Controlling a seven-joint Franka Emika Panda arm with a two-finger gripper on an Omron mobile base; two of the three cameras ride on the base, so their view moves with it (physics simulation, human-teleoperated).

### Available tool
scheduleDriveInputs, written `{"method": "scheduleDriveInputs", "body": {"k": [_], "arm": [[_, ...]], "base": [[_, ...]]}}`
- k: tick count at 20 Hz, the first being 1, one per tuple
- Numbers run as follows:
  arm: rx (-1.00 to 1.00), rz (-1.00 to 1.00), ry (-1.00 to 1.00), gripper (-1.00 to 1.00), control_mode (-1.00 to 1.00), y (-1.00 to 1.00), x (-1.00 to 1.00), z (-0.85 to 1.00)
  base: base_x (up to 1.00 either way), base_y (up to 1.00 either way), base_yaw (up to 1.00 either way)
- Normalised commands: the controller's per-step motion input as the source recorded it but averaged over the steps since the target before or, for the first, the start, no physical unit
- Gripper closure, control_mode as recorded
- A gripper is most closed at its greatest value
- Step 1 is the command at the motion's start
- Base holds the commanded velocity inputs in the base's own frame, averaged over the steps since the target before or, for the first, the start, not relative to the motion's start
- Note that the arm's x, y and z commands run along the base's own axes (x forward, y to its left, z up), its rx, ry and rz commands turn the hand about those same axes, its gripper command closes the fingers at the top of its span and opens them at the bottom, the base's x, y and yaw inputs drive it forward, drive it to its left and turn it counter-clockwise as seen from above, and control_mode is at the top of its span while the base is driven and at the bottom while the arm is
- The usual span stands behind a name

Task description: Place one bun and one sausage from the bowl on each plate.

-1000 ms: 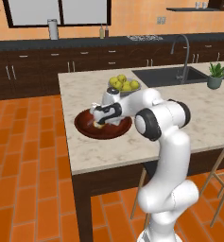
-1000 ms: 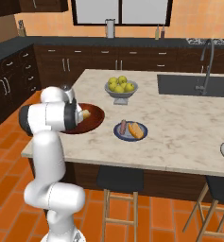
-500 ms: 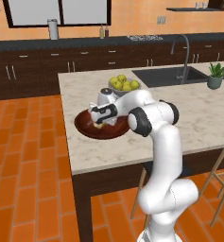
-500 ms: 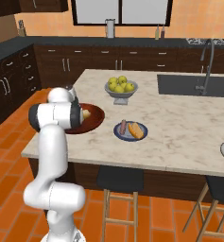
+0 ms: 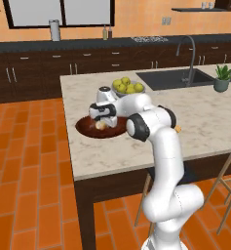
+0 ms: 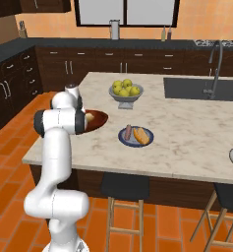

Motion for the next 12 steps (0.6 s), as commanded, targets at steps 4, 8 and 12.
{"method": "scheduleDriveInputs", "body": {"k": [4, 8, 12], "arm": [[0.03, -0.02, -0.02, 1.00, -1.00, -0.40, -0.52, 0.14], [0.05, 0.00, -0.16, 1.00, -1.00, -0.49, -0.98, 0.60], [0.01, 0.00, -0.11, 1.00, -1.00, -0.51, -1.00, 0.92]], "base": [[0.00, 0.00, 0.00], [0.00, 0.00, 0.00], [0.00, 0.00, 0.00]]}}
